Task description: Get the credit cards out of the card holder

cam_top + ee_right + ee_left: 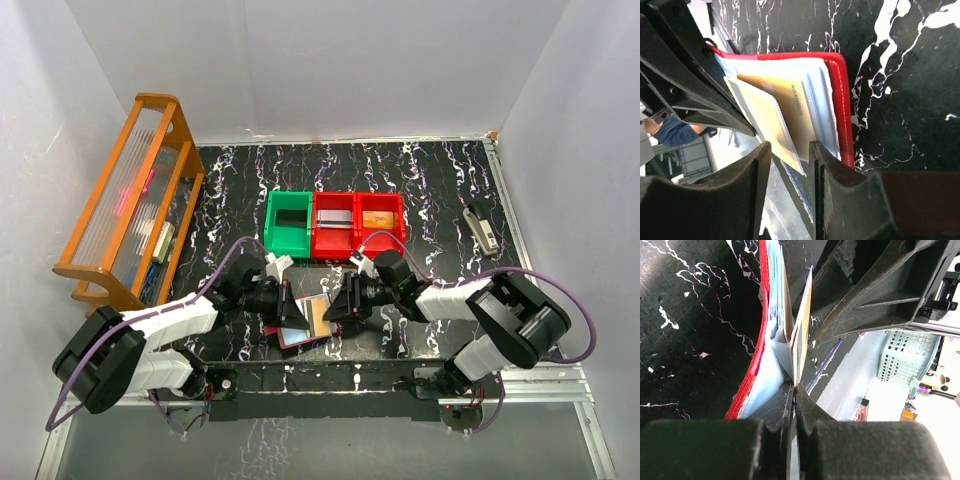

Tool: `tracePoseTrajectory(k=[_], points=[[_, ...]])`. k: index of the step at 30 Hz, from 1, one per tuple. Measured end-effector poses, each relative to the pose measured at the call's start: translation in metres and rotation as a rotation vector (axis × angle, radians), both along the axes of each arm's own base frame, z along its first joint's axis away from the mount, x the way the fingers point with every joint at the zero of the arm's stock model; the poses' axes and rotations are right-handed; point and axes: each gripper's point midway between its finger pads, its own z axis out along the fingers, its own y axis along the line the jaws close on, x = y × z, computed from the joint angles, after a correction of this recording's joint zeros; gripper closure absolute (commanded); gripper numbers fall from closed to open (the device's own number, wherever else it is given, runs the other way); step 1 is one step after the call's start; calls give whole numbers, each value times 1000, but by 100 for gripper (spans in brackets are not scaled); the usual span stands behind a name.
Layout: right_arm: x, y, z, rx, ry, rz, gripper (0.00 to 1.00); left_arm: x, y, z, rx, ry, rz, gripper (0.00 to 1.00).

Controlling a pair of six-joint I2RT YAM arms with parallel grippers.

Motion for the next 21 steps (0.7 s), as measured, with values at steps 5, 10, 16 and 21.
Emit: tracePoseTrajectory(k=[5, 10, 16, 21], points=[[-11, 1, -2, 63, 45, 16, 83, 1, -1, -1, -10, 6, 8, 100], [-19, 0, -2, 99, 75, 26, 96, 0, -2, -4, -11, 20, 6, 100], [-15, -2, 1, 112, 64, 21, 100, 1, 1, -8, 4, 25, 21, 100], [-12, -10, -2, 112, 74, -3, 100, 2, 1, -8, 4, 18, 26, 100]])
